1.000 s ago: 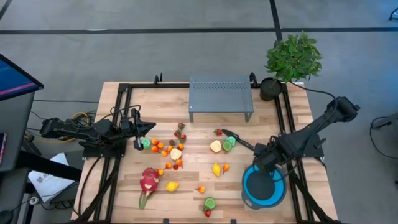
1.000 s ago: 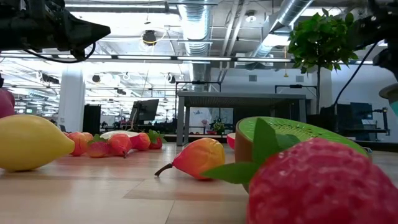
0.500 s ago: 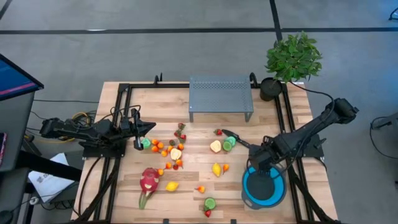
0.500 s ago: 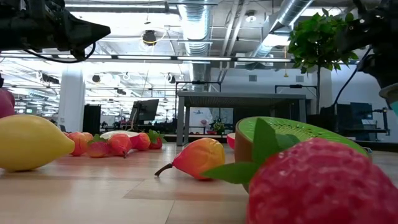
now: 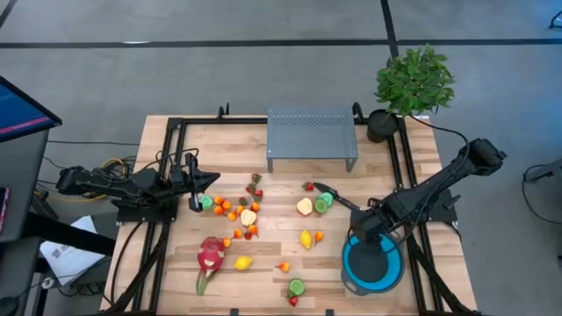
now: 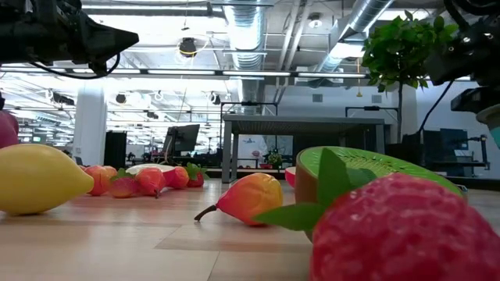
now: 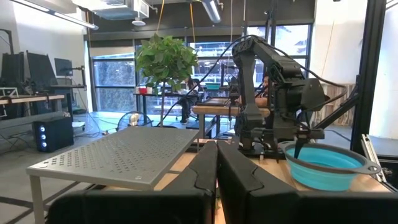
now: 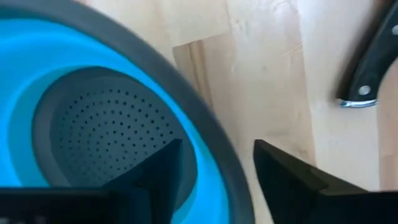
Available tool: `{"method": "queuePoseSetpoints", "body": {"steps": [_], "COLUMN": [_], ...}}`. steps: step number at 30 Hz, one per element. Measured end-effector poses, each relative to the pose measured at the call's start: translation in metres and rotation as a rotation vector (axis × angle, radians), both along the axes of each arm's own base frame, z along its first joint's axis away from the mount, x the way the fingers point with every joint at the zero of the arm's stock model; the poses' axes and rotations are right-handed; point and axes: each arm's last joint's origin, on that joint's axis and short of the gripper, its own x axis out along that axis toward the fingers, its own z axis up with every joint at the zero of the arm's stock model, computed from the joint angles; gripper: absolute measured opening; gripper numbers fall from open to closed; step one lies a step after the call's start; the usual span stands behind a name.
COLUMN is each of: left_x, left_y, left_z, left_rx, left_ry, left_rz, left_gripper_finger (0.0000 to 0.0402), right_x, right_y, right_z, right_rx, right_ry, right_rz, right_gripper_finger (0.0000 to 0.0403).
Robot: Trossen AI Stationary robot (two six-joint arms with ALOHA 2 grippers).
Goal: Pick & Place Fruit
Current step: Put the strainer bowl on the left of the shelf
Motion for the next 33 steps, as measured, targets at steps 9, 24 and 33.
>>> {"method": "queuePoseSetpoints", "body": {"steps": [9,24,33], "left_x": [0.0,0.0,0.0], "left_y": [0.0,0.0,0.0], "left_z": [0.0,-0.0001,-0.0001], "left_rx": [0.0,0.0,0.0], "left_ry": [0.0,0.0,0.0], "left_rz": [0.0,0.0,0.0], "left_gripper_finger": [0.0002,0.0002,0.0002], "right_x": [-0.0001,0.0005,0.0], "right_y": [0.0003,0.0016,0.0019], "right_z": [0.0001,0.0008,0.0011], "right_rx": [0.008,0.041,0.061], "right_ry": [0.003,0.007,0.019], "right_rz": [0.006,-0.009,-0.025], "right_gripper_finger": [0.0058,0.001,0.001]}}
